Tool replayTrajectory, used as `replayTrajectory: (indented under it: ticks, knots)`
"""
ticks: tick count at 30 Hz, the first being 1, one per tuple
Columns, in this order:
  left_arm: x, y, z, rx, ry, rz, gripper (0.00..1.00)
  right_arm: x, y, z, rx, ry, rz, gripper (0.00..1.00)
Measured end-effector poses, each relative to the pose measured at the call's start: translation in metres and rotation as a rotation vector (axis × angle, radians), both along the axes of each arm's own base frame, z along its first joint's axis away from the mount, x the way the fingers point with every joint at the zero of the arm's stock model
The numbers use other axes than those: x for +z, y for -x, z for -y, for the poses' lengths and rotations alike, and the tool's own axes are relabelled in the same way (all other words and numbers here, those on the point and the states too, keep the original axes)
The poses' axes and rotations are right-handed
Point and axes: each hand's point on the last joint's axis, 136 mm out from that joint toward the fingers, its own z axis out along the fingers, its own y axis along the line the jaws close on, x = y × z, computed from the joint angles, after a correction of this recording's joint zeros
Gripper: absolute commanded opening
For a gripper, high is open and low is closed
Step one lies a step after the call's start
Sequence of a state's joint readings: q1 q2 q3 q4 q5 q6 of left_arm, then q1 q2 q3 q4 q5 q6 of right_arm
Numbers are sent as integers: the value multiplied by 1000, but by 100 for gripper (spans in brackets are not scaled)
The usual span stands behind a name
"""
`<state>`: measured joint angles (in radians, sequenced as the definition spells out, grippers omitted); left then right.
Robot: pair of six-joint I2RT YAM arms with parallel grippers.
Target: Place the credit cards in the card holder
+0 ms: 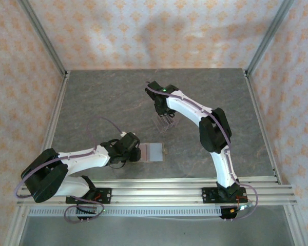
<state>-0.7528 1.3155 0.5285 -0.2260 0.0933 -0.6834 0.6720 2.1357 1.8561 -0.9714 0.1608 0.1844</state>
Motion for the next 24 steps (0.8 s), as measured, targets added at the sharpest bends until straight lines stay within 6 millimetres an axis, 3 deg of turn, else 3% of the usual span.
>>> replayTrajectory:
  ticks: [4,19,24]
  knots:
    - [0,0,0,0,0,0,35,-14,6,1,5,-10,-32,28]
    - [0,0,0,0,0,0,35,-10,4,2,3,-15,-21,17]
    - [0,0,0,0,0,0,35,-10,4,3,1,-8,-16,18]
